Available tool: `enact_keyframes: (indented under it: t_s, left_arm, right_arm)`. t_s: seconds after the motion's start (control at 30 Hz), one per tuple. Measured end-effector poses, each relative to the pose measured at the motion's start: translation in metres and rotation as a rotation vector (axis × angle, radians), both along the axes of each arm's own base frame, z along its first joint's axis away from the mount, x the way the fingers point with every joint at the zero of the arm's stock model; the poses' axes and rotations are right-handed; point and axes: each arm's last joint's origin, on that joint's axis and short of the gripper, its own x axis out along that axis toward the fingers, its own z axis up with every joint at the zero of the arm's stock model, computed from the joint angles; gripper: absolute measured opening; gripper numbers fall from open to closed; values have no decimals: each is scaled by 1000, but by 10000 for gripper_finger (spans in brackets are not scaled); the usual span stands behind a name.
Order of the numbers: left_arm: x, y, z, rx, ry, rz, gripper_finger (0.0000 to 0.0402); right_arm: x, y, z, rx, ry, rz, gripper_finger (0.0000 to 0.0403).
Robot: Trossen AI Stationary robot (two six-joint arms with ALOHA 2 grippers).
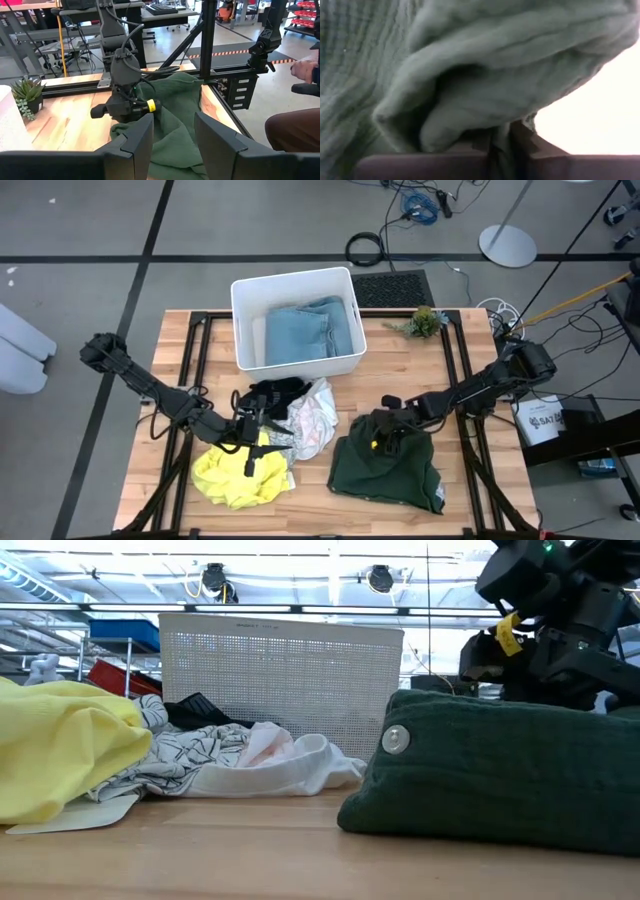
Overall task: Fold laundry
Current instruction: Fold the green polo shirt
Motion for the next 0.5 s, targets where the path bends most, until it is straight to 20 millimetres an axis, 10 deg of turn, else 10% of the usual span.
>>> enact_keyframes:
  t_s: [0.5]
  left_arm:
    - [0,0,0,-2,1,1,152]
  right_arm:
    - [29,2,41,42,-273,2,2]
